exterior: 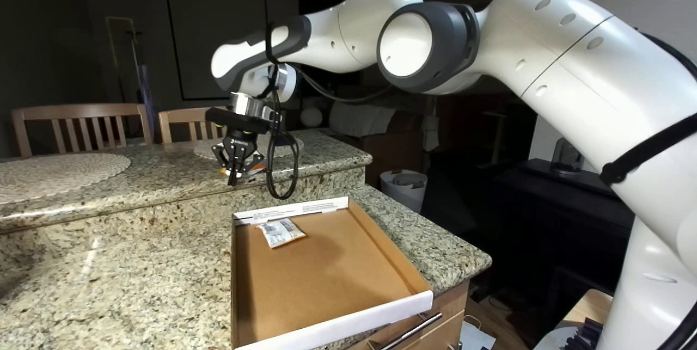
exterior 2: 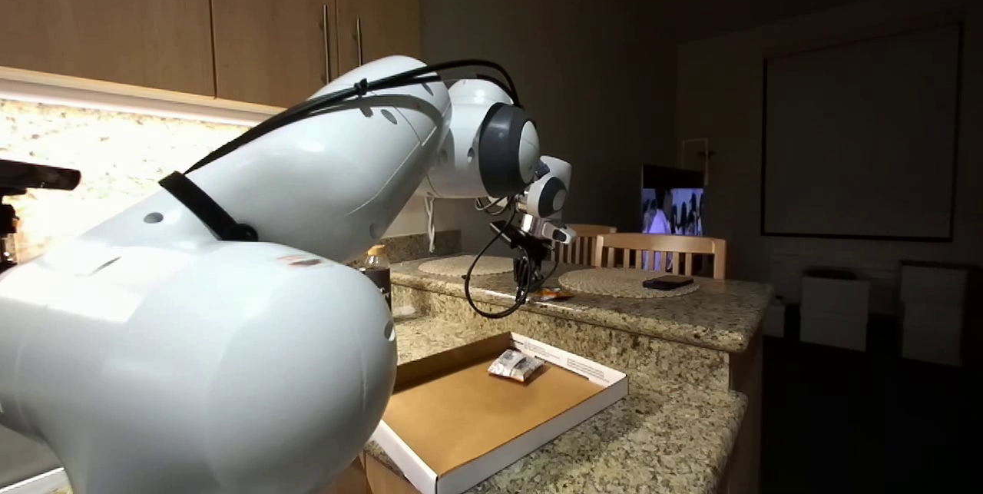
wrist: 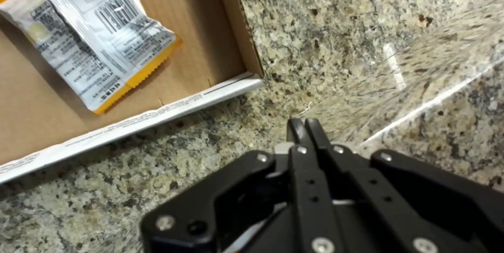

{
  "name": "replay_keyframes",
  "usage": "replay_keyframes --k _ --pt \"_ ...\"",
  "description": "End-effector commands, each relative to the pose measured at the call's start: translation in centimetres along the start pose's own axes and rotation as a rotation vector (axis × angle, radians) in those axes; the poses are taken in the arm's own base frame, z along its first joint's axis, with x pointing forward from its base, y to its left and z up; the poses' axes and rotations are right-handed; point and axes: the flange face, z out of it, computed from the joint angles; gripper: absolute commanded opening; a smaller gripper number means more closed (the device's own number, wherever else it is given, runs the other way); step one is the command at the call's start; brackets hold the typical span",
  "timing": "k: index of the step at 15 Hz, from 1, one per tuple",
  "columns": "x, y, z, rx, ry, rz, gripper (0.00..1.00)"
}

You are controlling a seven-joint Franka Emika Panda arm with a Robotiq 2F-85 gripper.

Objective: Put the two orange sachets on the box, one at a time

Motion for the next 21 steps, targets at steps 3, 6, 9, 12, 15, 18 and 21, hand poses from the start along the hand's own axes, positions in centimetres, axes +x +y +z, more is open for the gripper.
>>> replay_keyframes --k 3,6,9,12,15,18,21 --pt "0.0 -0.5 -2.4 0.034 0.019 0.006 0.07" --pt "-0.7 -1.1 -5.3 0.083 0.045 -0.023 0.08" --pt "-1.8 -1.8 -8.5 0.136 0.065 -0.047 0.07" --pt "-1.8 -1.9 -9.8 0.161 0.065 -0.019 0.31" --pt "-1.4 -1.6 -8.6 0.148 0.048 0.017 0.41" --pt "-0.5 -0.6 -6.4 0.114 0.023 0.055 0.6" --pt "0.0 -0.1 -4.1 0.081 -0.007 0.074 0.8"
